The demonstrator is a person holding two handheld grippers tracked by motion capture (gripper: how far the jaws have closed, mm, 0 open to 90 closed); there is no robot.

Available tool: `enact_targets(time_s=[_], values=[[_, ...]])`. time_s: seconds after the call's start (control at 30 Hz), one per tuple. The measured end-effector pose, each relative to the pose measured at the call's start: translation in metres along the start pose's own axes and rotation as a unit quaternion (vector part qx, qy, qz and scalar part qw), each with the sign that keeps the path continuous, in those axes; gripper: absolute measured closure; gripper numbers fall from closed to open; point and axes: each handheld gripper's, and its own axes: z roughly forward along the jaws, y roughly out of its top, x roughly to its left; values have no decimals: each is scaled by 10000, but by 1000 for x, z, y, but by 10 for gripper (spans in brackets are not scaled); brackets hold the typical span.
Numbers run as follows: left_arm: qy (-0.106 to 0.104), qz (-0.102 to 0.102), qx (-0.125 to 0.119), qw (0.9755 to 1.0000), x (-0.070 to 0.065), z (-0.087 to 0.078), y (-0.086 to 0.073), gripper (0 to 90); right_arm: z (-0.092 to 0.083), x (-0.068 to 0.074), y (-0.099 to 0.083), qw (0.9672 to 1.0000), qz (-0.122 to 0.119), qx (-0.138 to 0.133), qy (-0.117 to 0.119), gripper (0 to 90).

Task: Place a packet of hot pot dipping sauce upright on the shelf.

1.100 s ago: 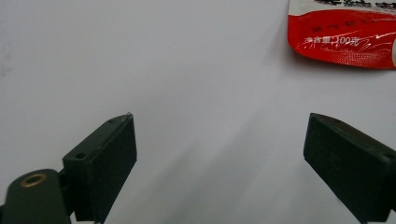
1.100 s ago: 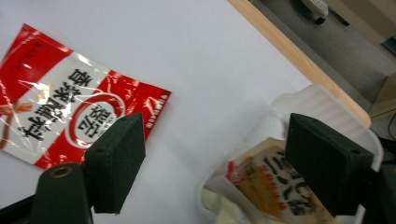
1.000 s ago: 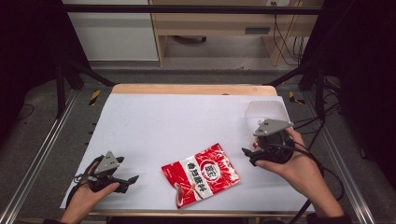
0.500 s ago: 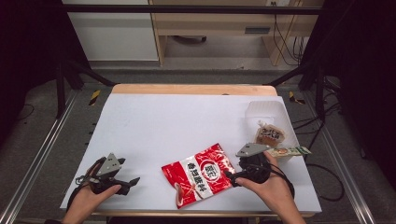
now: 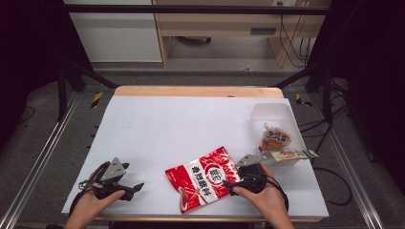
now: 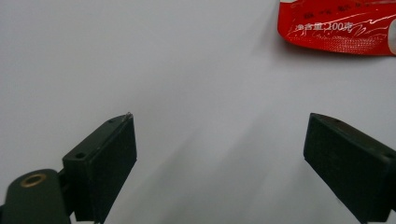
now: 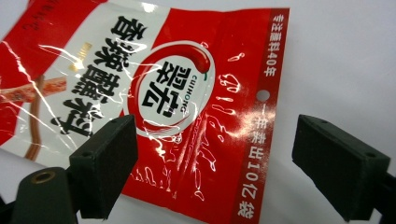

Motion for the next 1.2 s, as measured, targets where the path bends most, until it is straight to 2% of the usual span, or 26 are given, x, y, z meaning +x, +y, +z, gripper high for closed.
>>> enact_targets(time_s=[0.13, 0.3, 0.53, 0.7, 0.77, 0.97, 1.03, 1.13, 1.2], values=[[-22, 66, 57, 10000, -4, 3, 0, 94, 10, 1, -7, 9997, 217, -51, 41, 146], [-39, 99, 63, 9999, -6, 3, 1, 94, 14, 1, -10, 9997, 245, -32, 9, 144], [-29, 91, 60, 9999, -5, 3, 1, 94, 17, 0, -11, 9994, 318, -68, 107, 157], [-33, 69, 50, 10000, -5, 3, 1, 94, 13, 3, -10, 9991, 373, -153, 95, 193], [-27, 62, 55, 10000, -5, 3, 1, 94, 10, 4, -9, 9990, 385, -167, 157, 207], [-36, 62, 64, 10000, -5, 4, 0, 94, 2, 10, -6, 9986, 316, -295, 303, 285], [-35, 59, 62, 10000, -5, 4, 0, 94, 0, 14, -4, 9988, 246, -266, 322, 341], [-44, 60, 67, 9999, -5, 4, 0, 94, -1, 15, -4, 9992, 127, -238, 281, 474], [-50, 70, 72, 9999, -5, 4, 1, 94, -1, 14, -3, 9997, 59, -185, 179, 606]])
